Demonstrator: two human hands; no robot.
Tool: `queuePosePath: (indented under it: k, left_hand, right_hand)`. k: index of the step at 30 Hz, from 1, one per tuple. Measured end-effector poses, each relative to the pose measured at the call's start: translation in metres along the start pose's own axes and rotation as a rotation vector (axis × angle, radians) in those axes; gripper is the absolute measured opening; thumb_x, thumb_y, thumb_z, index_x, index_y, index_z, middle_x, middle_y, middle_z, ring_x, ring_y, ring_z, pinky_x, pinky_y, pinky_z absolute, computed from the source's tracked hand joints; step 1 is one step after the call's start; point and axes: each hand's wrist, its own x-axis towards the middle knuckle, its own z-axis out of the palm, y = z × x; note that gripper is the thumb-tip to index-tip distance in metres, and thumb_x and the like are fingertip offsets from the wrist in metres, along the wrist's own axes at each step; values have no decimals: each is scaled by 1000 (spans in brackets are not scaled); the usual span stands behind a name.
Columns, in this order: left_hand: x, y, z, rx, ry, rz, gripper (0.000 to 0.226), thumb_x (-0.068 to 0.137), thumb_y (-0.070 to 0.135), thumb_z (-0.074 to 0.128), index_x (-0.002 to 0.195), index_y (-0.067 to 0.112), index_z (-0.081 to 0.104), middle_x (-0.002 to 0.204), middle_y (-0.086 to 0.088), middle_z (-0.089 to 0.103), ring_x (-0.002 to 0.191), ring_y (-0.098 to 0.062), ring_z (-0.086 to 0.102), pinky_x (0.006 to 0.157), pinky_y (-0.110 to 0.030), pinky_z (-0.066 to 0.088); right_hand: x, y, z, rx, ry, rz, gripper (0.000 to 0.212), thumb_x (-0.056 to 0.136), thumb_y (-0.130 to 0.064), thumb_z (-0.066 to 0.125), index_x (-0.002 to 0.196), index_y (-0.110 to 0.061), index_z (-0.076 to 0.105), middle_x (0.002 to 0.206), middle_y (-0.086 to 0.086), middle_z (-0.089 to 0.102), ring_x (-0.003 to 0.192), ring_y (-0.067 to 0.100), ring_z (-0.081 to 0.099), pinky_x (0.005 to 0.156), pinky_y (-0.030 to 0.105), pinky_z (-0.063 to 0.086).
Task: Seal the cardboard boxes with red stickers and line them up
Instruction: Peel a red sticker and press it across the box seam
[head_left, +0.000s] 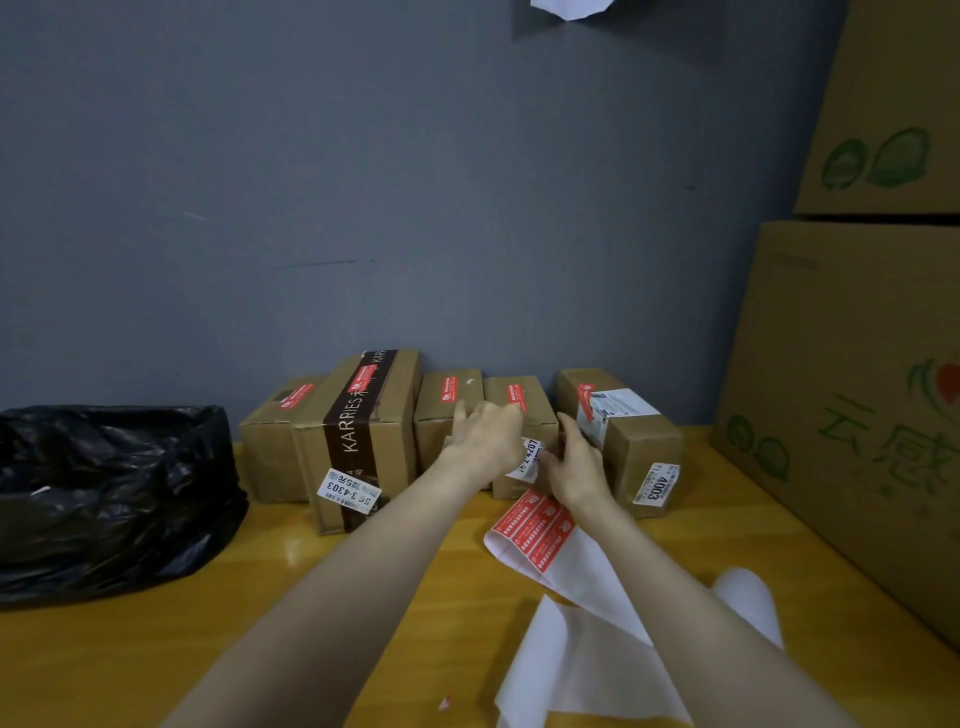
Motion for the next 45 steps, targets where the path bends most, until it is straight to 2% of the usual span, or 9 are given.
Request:
queuePosePath:
  k: [6,10,14,18,22,33,39,41,45]
  left_hand:
    - [-13,-2,-1,-195,229,122,45,86,4,46,130,6,50,135,-11,49,132,-26,36,115,-41,16]
    - [-22,21,-4,-593,281,145,46,88,-2,43,133,4,48,141,-11,46,133,-25,38,109,-28,28]
    - [-30,55,-2,-1005,98,39,41,95,0,40,136,5,45,137,-10,50,130,-23,41,98,-20,34]
    - [-27,81,11,-1277,-119,-101,42,96,1,40,138,5,42,137,-10,50,129,-23,43,99,-23,35]
    - [-26,91,20,-1437,-226,-166,48,92,-6,36,137,8,42,135,-11,51,128,-26,45,91,-24,37]
    - [-36,95,23,-1424,-335,-148,64,80,-16,35,138,9,43,140,-11,46,129,-26,41,89,-23,41]
    - [-50,93,9,-1376,-363,-58,62,84,-13,35,142,9,36,145,-6,40,133,-19,35,98,-25,40]
    - [-59,86,1,-1363,-370,3,56,86,-9,37,138,11,42,144,-7,41,127,-16,39,90,-19,39]
    - [-78,60,-12,-1346,-295,67,43,88,-6,38,119,14,59,135,-5,52,128,-15,43,105,-30,37]
  right_hand:
    - [-16,-20,-31,-4,190,-246,33,91,-1,47,123,-5,53,121,10,61,113,23,56,93,25,42]
    - [-20,-38,-69,43,388,-356,38,87,4,46,123,-8,51,125,8,57,115,22,53,97,31,42]
    - [-12,-29,-103,40,453,-110,46,92,-3,48,136,-10,38,141,9,42,130,24,40,101,29,34]
    - [-16,-8,-109,84,201,157,55,96,-23,49,145,-14,26,148,11,34,133,29,37,101,36,37]
    - [-21,5,-106,183,64,222,61,96,-32,47,148,-17,18,150,9,32,133,30,38,100,37,38]
    - [-17,7,-99,34,183,189,90,71,-29,80,142,-13,27,139,12,43,126,29,44,95,37,45]
    - [-31,0,-101,41,506,129,72,70,-14,75,132,-7,40,130,18,47,121,32,45,97,35,40]
    - [-39,-6,-105,102,599,90,67,71,-11,73,129,-7,41,129,17,45,119,31,45,96,34,39]
    - [-62,-17,-111,393,723,-53,62,74,-12,68,130,-13,41,128,8,46,115,19,47,84,20,43]
